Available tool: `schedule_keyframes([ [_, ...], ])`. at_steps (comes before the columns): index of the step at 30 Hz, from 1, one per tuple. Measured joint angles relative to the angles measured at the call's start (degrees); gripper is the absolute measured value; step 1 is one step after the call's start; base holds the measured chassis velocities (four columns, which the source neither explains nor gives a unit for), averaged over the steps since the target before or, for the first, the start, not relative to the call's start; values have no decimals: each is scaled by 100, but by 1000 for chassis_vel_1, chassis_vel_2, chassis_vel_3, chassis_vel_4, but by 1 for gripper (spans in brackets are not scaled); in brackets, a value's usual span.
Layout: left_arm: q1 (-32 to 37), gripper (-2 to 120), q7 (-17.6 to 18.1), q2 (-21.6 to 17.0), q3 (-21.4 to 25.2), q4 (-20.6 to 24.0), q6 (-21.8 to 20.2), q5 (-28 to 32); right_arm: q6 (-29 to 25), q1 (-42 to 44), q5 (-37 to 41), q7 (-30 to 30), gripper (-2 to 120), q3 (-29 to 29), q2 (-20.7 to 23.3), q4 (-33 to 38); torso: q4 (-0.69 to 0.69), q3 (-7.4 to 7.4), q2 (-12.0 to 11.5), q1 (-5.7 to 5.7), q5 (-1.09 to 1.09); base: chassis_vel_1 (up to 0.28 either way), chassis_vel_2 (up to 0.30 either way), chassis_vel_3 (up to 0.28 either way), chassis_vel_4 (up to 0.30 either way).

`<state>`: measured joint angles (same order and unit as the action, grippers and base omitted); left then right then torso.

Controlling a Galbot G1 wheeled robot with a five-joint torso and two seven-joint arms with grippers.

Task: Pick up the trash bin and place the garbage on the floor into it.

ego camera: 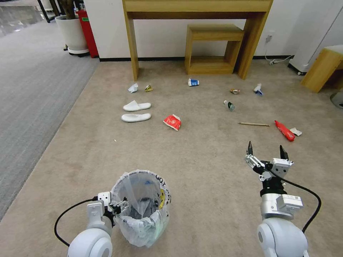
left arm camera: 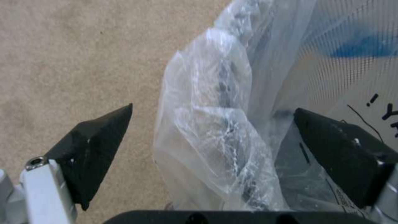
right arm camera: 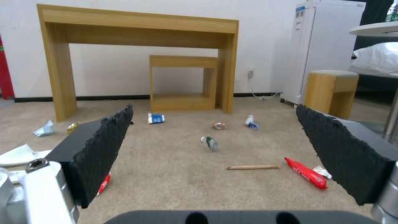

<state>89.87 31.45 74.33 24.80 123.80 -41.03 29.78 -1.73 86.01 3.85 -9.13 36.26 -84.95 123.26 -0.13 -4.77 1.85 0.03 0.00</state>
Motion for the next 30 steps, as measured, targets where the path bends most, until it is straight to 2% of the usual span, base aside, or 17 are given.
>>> schedule_keyframes([
  [10, -168, 100, 218, 84, -93, -230, -86, 135, 28, -104, -4, 3, 100, 4, 16, -132, 0, 0, 0, 0, 0, 0, 0, 0, 0],
  [30, -347, 99, 319, 217, -156, -502, 27, 237, 30, -303, 0, 5, 100, -50, 27, -430, 0, 0, 0, 0, 2, 0, 0, 0, 0],
])
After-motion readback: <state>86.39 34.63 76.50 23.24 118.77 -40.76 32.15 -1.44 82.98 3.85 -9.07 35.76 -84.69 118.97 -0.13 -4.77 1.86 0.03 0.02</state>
